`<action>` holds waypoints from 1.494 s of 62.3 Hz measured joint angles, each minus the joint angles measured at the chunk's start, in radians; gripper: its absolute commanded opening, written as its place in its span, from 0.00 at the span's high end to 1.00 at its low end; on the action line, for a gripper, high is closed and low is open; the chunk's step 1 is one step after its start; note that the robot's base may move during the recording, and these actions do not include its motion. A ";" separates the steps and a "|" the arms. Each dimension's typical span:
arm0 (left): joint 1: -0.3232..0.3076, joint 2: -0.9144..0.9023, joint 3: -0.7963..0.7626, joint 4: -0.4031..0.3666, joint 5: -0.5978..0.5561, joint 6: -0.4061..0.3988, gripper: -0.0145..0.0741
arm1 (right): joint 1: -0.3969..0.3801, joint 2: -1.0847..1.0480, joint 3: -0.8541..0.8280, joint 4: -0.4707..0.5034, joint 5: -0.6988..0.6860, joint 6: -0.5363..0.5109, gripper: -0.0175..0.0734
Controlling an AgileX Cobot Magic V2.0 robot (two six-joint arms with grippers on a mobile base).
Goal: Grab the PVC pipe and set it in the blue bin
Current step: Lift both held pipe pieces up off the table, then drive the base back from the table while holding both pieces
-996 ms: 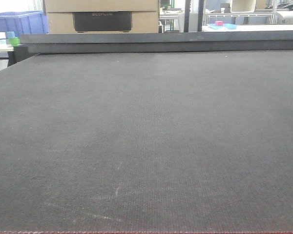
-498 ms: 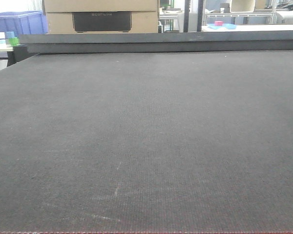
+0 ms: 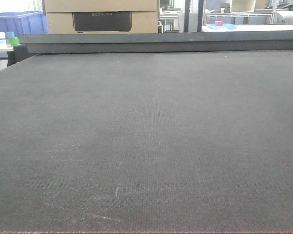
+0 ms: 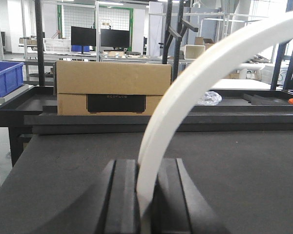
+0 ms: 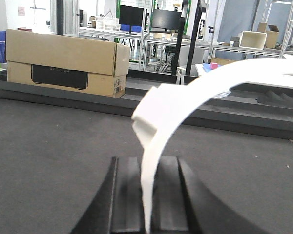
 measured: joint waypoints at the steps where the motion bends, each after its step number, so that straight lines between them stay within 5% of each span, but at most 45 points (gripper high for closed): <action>1: 0.000 -0.001 0.000 0.005 0.000 0.000 0.96 | 0.000 0.000 0.000 0.000 0.000 0.000 0.99; 93: 0.000 -0.005 0.000 0.005 0.004 0.002 0.96 | 0.000 0.000 0.000 0.000 0.000 0.000 0.99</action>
